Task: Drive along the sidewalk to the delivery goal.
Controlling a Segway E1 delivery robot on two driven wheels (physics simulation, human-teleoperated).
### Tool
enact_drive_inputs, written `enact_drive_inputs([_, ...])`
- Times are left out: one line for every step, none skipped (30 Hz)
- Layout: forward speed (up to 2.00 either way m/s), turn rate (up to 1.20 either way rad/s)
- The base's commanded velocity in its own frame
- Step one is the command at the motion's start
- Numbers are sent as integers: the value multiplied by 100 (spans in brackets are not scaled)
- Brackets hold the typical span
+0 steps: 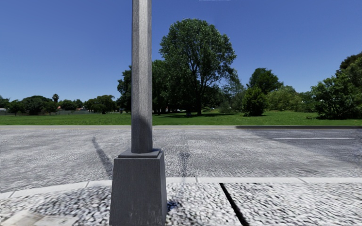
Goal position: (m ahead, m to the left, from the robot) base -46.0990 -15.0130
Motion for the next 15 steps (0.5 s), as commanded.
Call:
enact_drive_inputs([33, -64])
enact_drive_inputs([46, -68])
enact_drive_inputs([53, -70])
enact_drive_inputs([60, -73])
enact_drive_inputs([60, -73])
enact_drive_inputs([61, -75])
enact_drive_inputs([62, -76])
enact_drive_inputs([62, -76])
enact_drive_inputs([62, -77])
enact_drive_inputs([62, -77])
enact_drive_inputs([63, -77])
enact_drive_inputs([65, -77])
enact_drive_inputs([67, -77])
enact_drive_inputs([69, -77])
enact_drive_inputs([69, -77])
